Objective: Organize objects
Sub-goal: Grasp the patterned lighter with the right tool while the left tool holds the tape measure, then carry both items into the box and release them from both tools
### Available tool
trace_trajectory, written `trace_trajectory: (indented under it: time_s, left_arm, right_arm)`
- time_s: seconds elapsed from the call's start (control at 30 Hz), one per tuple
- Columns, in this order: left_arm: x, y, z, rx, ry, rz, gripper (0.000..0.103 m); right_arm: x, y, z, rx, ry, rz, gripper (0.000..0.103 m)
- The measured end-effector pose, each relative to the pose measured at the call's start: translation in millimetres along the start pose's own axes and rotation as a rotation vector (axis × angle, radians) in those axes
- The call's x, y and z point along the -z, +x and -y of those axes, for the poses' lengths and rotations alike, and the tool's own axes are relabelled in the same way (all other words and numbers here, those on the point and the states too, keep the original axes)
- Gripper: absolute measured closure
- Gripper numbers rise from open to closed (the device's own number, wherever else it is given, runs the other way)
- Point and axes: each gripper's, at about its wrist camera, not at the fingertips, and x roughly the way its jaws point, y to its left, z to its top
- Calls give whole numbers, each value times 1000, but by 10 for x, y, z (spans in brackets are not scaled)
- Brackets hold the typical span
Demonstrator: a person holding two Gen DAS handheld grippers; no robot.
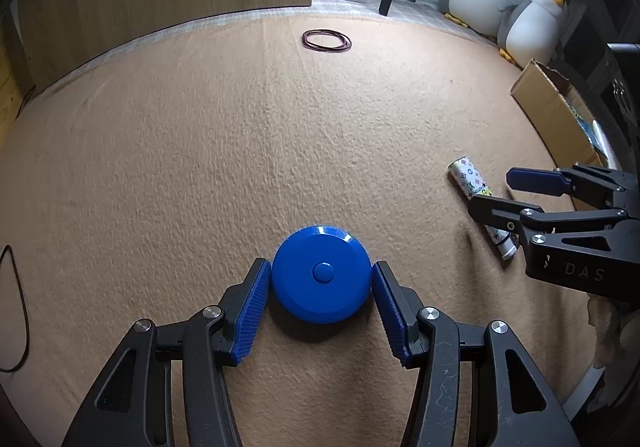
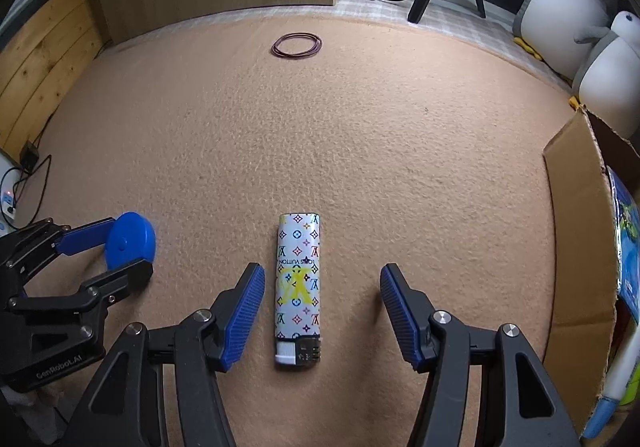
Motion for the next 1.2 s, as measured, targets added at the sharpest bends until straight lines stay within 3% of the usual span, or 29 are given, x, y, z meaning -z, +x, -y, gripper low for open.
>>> trace_trajectory:
  time_s: [0.23,0.67,1.2]
  left_arm:
    - [12,1,17,-15,12,5,49]
    - [23,-15,31,-17,3,17,49]
    - [-80,-134,178,14,6,50,49]
  right_arm:
    - [-5,61,-35,12,-18,-23,48]
    - [-13,66,-42,21,-35,-20,82]
    - [73,-215,155,-29,39,40,82]
